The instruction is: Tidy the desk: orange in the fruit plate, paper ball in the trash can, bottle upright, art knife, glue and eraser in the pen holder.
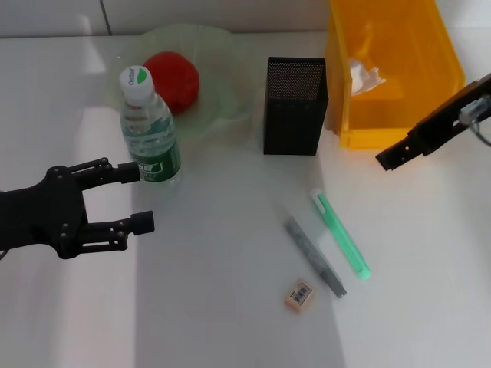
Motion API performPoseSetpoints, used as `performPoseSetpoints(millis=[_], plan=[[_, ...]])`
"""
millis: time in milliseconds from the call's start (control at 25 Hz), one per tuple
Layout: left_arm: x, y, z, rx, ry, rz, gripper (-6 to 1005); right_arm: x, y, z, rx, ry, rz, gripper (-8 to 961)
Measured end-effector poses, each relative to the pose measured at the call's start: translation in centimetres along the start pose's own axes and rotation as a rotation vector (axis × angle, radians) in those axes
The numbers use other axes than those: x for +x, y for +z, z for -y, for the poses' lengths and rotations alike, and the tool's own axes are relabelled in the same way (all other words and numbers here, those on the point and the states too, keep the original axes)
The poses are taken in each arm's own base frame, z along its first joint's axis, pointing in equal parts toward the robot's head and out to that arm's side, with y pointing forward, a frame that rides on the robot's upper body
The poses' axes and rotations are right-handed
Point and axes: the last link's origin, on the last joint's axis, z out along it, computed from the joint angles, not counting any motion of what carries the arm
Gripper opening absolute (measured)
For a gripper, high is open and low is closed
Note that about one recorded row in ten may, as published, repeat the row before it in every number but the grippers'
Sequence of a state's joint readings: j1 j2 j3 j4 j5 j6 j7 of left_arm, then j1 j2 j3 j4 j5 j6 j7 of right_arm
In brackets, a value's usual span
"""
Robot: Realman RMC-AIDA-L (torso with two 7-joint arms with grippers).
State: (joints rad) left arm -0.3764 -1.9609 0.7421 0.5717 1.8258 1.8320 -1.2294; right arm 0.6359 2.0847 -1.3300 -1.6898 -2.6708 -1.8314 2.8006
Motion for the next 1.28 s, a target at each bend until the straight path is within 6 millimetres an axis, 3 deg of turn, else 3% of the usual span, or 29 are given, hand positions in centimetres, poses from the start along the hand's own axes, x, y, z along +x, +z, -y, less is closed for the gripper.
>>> performPoseSetpoints(millis=[80, 120, 520, 800, 1240, 1280], plan=[[0.0, 0.0, 0.0, 0.000, 0.000, 0.000, 847, -0.1, 1.8, -0.4, -0.004, 0.001, -0.037, 781], [0.0, 0.0, 0.0, 0.000, 0.000, 0.000, 847, -0.2, 3.7, -0.5, -0.009, 0.007, -0.055, 777], [-0.4, 0.3, 0.1, -0.043, -0.002, 0.094, 847, -0.6, 8.7, -1.7, -0.041, 0.005, -0.071, 739], [-0.5, 0.4, 0.3, -0.044, -0.012, 0.120, 847, -0.6, 10.6, -2.0, -0.052, 0.009, -0.075, 712], [-0.7, 0.6, 0.4, -0.032, -0.020, 0.125, 847, -0.9, 11.7, -2.4, -0.051, -0.006, -0.069, 669], [-0.7, 0.6, 0.4, -0.032, -0.020, 0.125, 847, -0.9, 11.9, -2.5, -0.049, -0.008, -0.069, 627]])
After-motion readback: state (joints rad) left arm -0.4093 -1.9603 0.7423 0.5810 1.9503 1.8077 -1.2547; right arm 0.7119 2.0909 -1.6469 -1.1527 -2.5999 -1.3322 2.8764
